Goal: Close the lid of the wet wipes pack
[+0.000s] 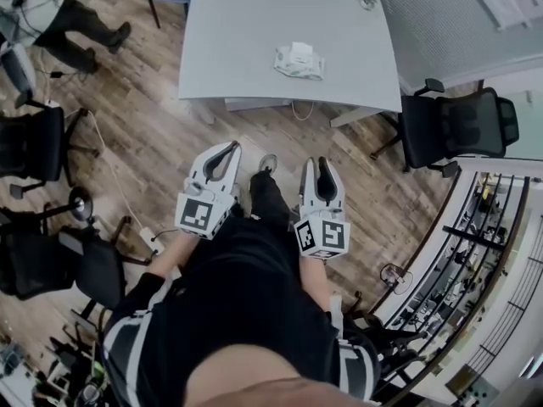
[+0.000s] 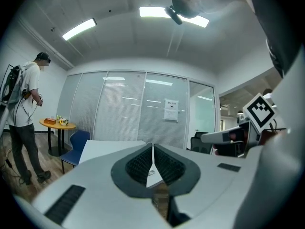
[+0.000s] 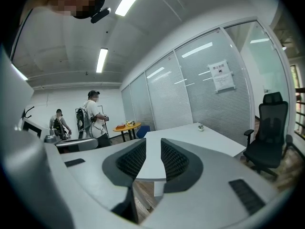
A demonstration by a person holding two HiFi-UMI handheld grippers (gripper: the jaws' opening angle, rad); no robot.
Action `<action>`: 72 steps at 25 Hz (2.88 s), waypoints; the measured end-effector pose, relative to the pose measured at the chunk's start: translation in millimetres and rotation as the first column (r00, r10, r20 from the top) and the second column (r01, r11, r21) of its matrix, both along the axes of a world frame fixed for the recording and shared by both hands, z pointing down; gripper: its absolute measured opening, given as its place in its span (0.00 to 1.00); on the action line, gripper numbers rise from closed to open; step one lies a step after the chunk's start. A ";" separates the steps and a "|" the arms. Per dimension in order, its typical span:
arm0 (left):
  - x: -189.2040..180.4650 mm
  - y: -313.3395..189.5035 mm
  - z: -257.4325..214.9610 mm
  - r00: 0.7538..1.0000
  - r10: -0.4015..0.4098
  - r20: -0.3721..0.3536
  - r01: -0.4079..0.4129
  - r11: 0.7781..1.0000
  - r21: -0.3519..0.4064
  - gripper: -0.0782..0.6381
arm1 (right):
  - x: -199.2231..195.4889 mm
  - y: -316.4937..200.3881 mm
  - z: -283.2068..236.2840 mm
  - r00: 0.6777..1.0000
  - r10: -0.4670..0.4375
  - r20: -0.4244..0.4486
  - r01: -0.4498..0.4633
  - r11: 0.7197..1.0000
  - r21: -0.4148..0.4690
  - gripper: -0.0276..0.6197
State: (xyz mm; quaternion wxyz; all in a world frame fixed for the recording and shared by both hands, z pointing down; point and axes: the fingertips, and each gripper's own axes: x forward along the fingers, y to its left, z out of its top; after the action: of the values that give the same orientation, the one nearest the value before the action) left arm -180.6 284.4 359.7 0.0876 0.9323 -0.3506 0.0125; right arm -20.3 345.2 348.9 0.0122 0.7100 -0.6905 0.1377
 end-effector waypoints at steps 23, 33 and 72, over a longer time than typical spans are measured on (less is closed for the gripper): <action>155.6 -186.5 23.1 0.973 -0.041 0.229 0.025 0.997 0.072 0.15 | 147.8 -217.5 9.8 0.987 -0.155 0.036 0.155 0.988 0.020 0.22; 179.0 -284.6 108.2 0.873 0.088 0.481 -0.111 0.994 0.021 0.15 | 162.6 -301.1 46.5 0.988 -0.147 0.044 0.150 0.986 -0.073 0.23; 266.6 -376.1 398.5 0.259 0.684 0.682 -0.608 0.664 -0.436 0.28 | 195.1 -505.0 308.8 0.820 -0.555 0.141 0.465 0.501 -0.730 0.26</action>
State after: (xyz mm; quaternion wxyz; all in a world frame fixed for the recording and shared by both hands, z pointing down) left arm 86.0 -91.8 758.2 -0.0545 0.8722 0.0633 0.4819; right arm 174.8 -159.8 657.7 0.3759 0.4128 -0.7503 0.3539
